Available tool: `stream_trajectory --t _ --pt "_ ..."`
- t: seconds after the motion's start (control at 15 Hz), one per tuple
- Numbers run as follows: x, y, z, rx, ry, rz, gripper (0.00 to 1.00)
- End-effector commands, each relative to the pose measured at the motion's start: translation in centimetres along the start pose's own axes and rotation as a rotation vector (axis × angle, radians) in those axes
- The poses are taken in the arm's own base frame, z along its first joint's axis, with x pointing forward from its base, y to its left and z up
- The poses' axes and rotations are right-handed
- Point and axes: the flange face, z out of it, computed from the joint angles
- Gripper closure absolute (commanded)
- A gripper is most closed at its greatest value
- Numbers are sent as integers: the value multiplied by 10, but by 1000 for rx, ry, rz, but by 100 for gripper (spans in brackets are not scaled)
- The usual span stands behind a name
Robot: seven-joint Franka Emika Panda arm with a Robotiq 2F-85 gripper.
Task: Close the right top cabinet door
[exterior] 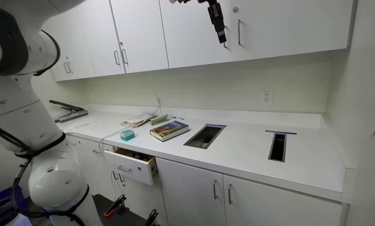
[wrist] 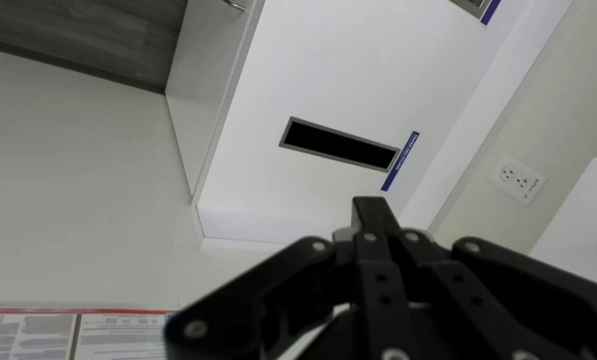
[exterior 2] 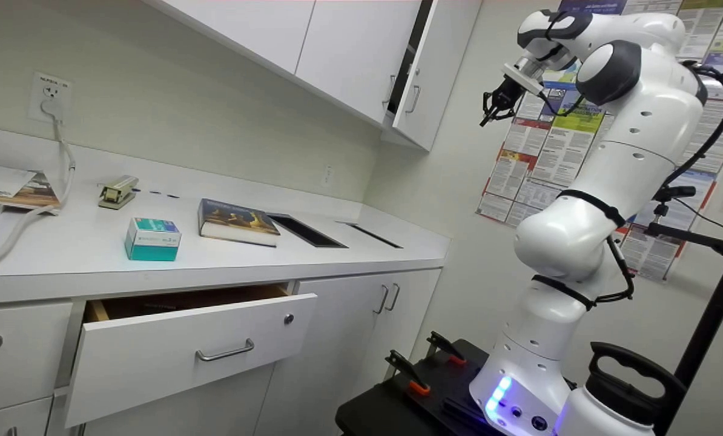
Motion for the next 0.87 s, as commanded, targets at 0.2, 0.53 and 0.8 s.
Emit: stream_trajectory --t 0.2,0.53,0.8 --pt "-19 -1 8 -51 -69 -28 100" --pt "-23 -6 13 -49 -75 -42 100" --pt "-26 -7 16 -51 -82 -47 100"
